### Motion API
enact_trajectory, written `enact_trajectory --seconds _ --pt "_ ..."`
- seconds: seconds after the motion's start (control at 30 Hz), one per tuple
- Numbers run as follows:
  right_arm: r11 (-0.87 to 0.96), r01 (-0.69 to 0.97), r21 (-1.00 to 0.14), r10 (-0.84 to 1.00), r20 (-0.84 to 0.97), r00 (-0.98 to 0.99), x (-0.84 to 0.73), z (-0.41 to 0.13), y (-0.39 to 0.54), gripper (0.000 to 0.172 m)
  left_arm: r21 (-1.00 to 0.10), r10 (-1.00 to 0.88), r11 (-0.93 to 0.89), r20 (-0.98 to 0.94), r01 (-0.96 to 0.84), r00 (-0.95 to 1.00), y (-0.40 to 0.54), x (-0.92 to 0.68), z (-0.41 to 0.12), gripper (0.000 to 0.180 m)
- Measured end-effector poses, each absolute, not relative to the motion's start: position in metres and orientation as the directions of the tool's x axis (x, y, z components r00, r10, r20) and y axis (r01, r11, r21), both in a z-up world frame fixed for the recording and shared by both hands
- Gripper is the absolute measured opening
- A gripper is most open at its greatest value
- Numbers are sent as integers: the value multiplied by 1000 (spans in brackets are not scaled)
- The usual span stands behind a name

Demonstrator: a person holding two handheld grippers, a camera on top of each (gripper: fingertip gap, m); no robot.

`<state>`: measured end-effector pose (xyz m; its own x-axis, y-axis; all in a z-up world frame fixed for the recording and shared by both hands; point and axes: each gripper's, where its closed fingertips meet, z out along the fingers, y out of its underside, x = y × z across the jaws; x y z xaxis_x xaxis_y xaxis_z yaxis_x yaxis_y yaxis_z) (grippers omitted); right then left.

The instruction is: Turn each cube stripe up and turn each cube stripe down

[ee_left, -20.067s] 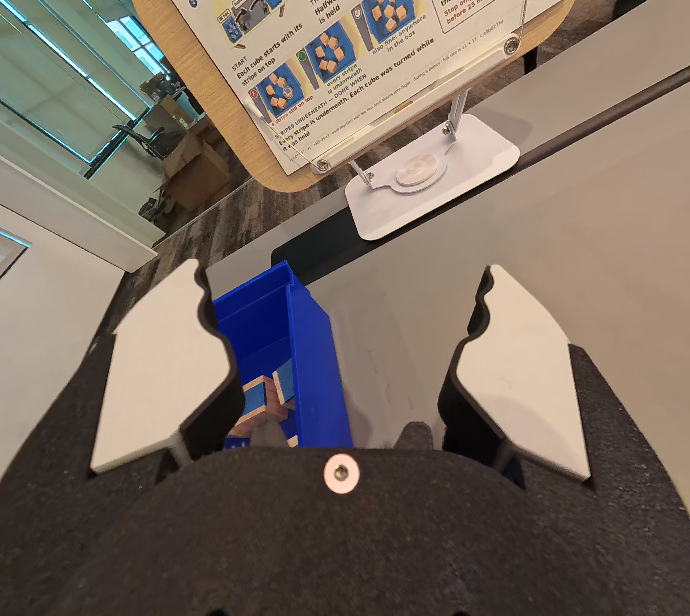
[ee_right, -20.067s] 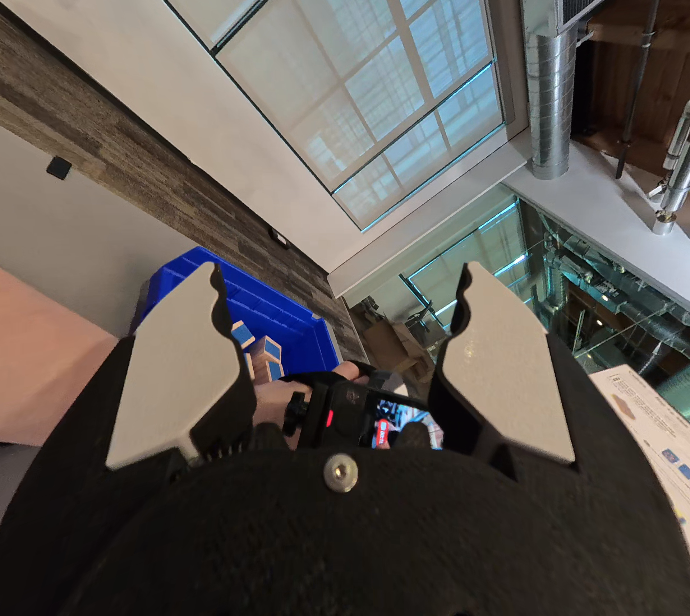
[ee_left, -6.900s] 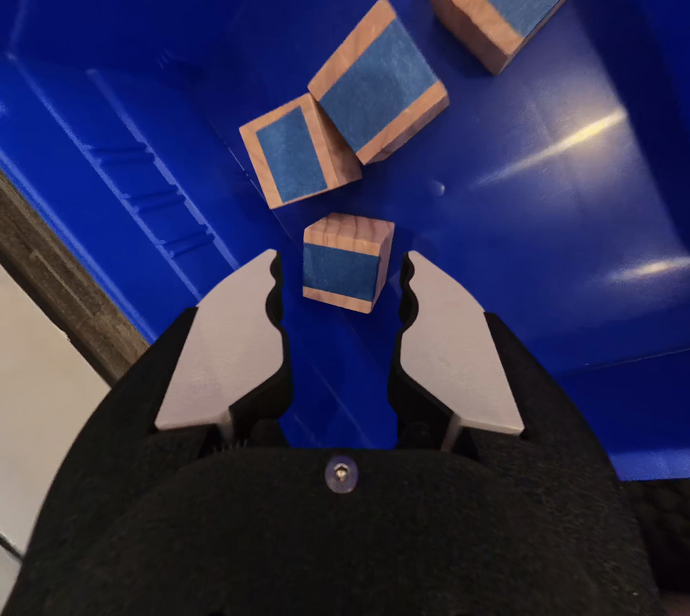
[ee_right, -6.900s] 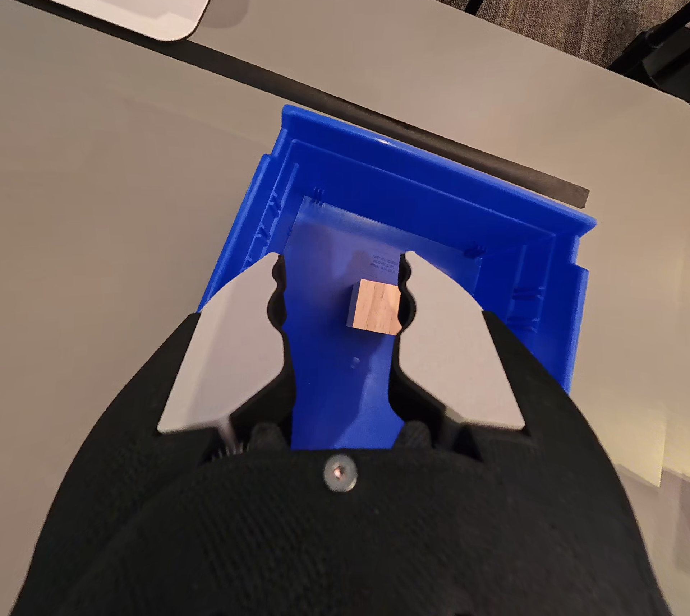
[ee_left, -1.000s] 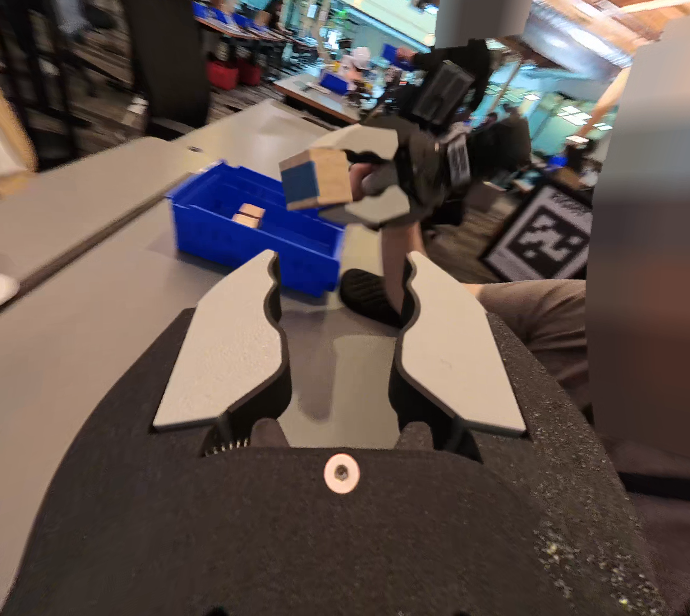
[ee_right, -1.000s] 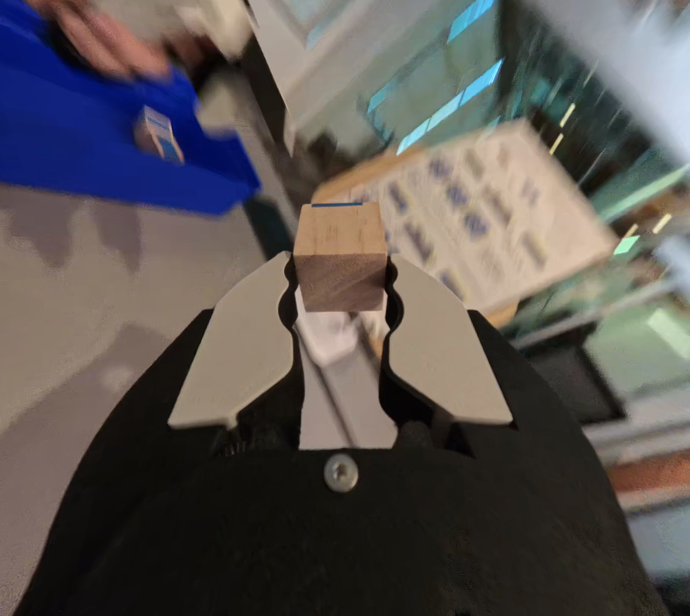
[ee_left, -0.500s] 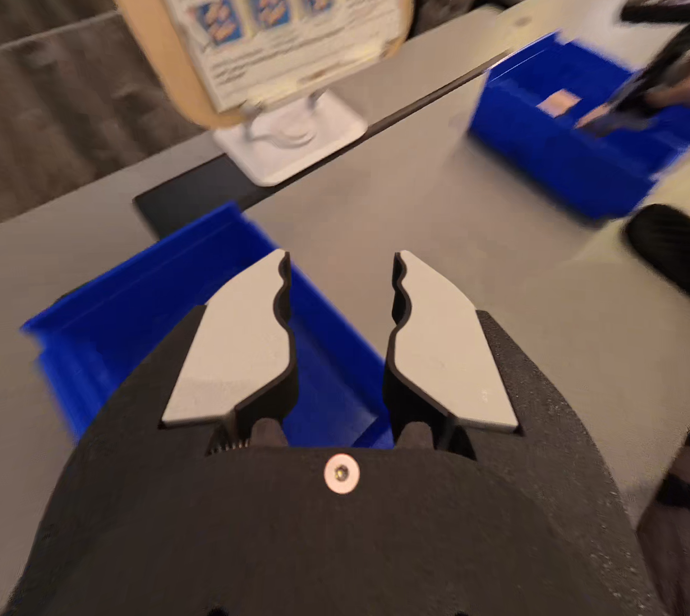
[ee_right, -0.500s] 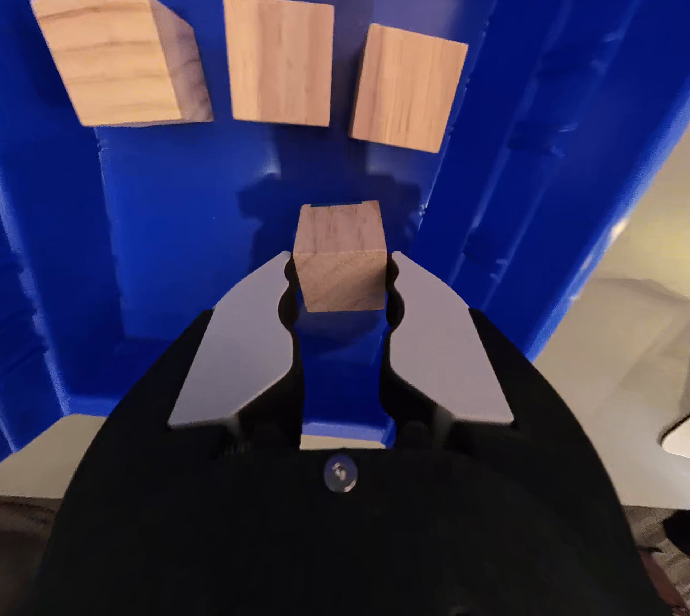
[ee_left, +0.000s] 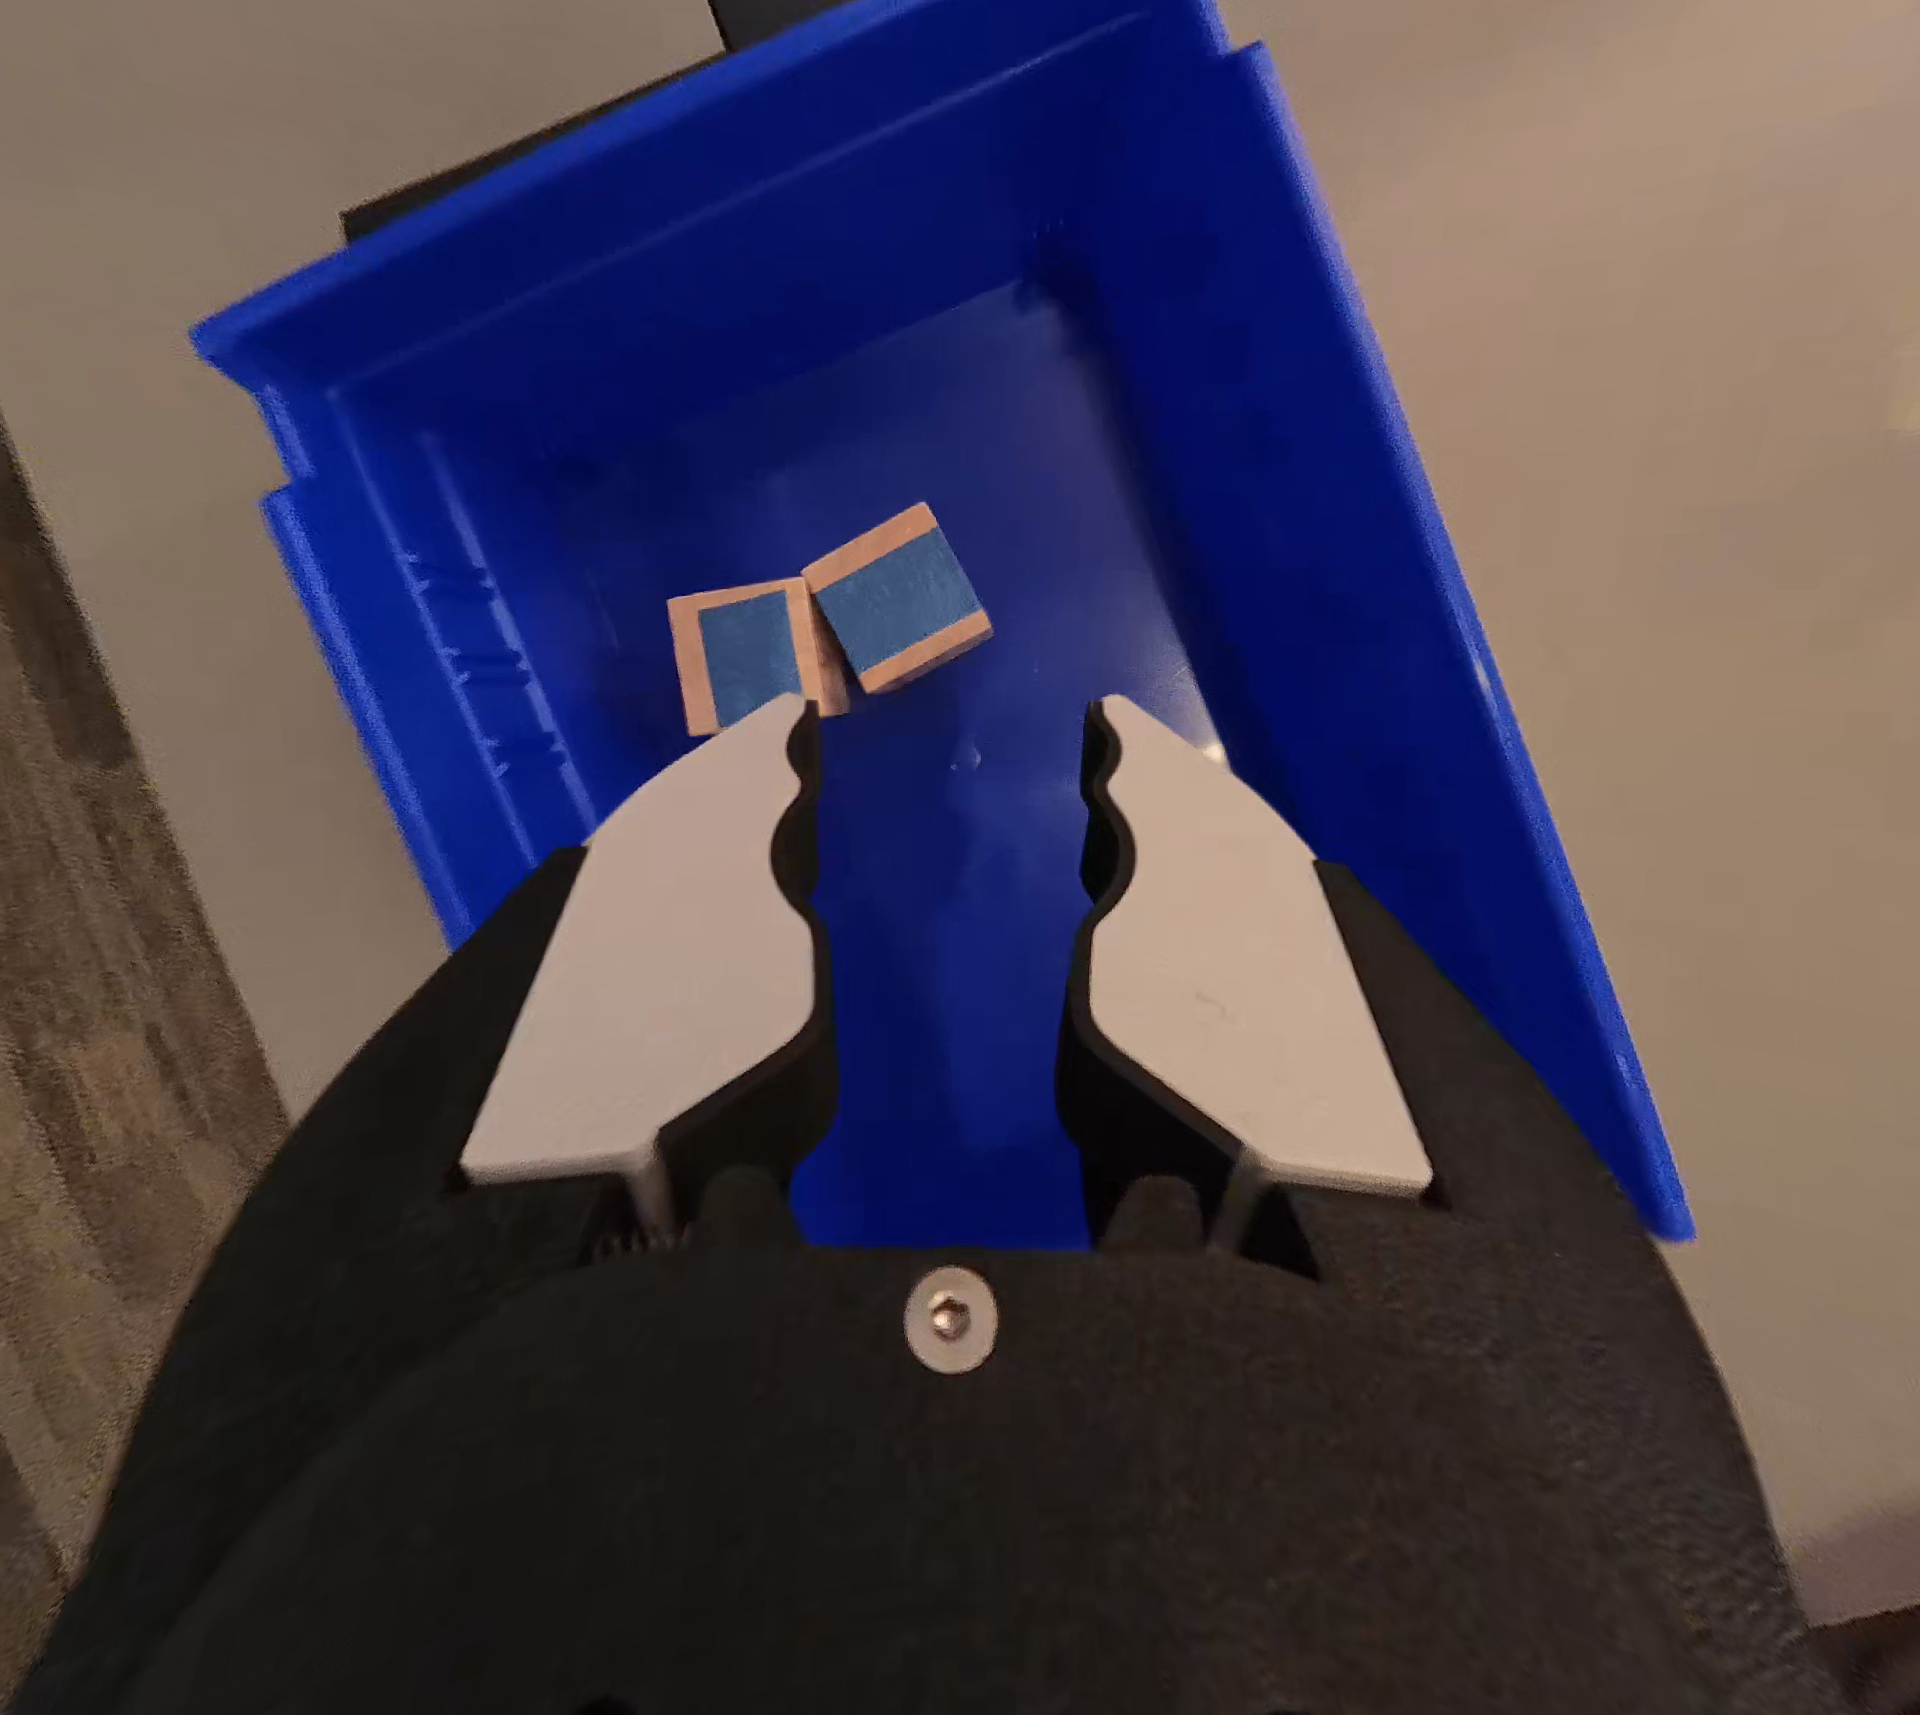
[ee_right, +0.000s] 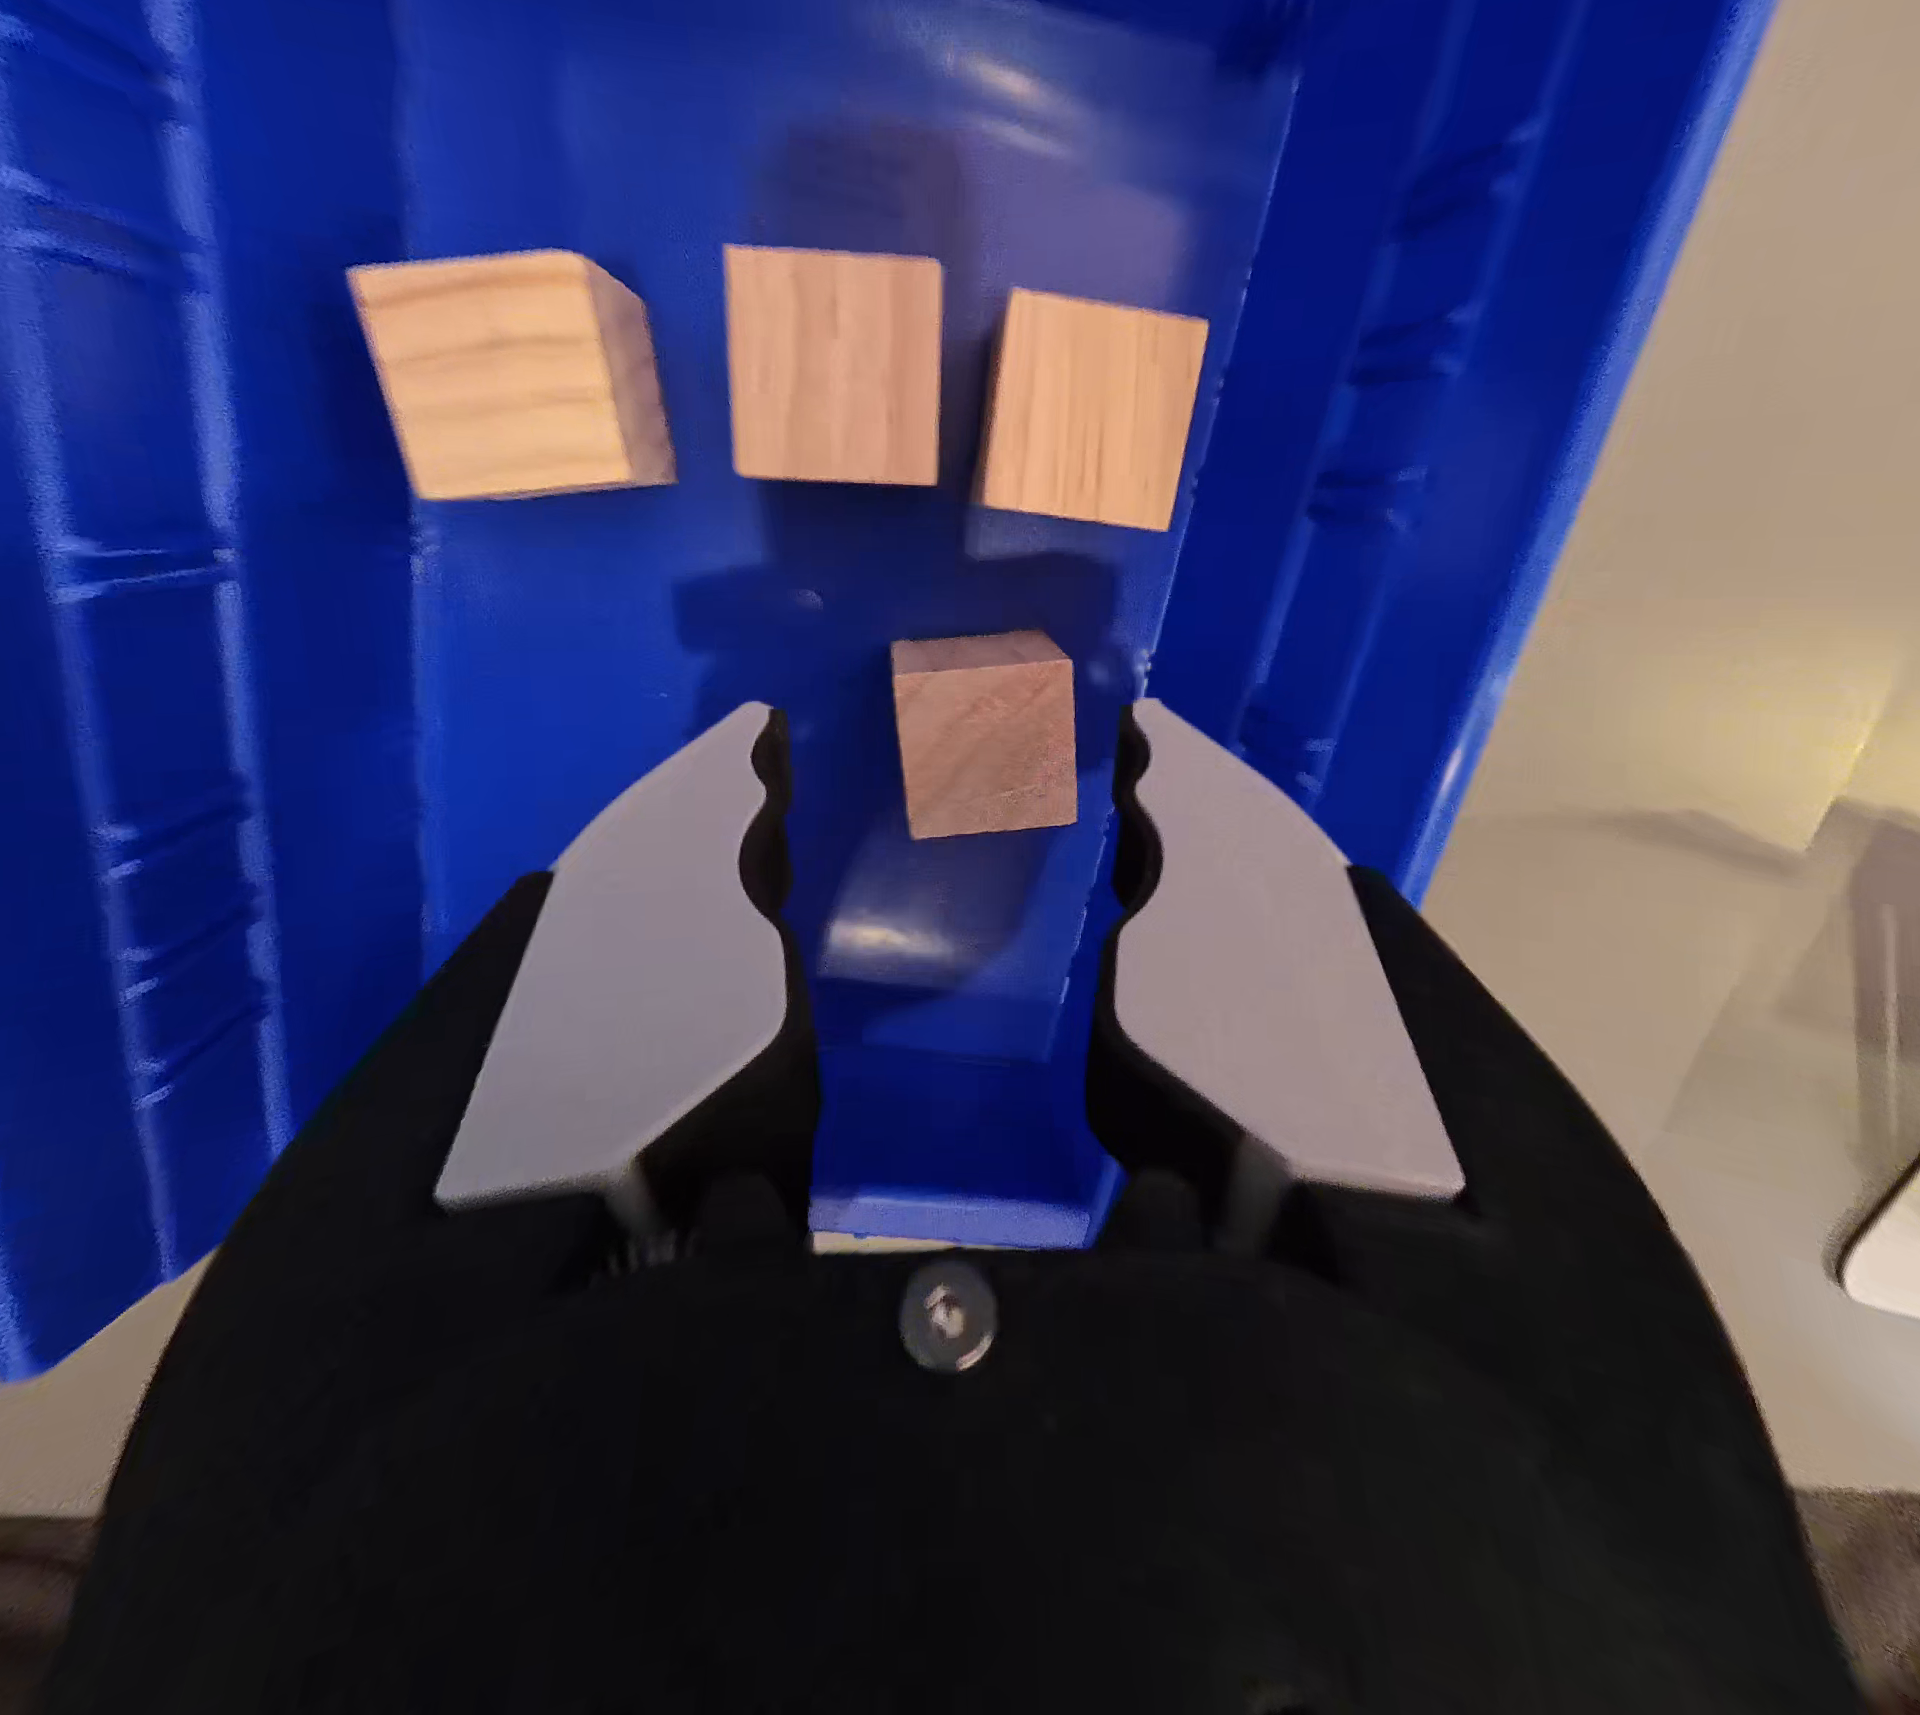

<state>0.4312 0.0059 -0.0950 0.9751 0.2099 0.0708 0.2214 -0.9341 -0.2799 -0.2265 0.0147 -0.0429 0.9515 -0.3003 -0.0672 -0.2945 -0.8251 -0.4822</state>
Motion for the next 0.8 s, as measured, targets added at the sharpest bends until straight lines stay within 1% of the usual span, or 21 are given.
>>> enact_trajectory --seconds 0.17,0.27,0.43,0.63,0.7,0.8 --pt "-880 279 -384 254 115 960 414 -63 9 62 -381 -197 -902 -55 -202 979 27 -230 -79 50" --pt "-858 305 -413 275 132 952 405 -53 9 62 -381 -147 -910 -70 -163 987 33 -234 -85 49" --pt "-842 343 -416 306 157 939 396 -49 9 63 -321 -130 -935 -74 -147 989 30 -237 -99 51" --pt "-840 376 -391 333 175 926 389 -53 10 62 -269 -92 -957 -84 -111 992 28 -242 -113 55" --pt "-837 382 -391 339 177 924 387 -53 11 62 -261 -86 -961 -40 -93 996 29 -239 -117 57" --pt "-833 390 -392 346 181 921 384 -53 11 63 -265 -78 -961 -18 -80 997 29 -237 -117 56"
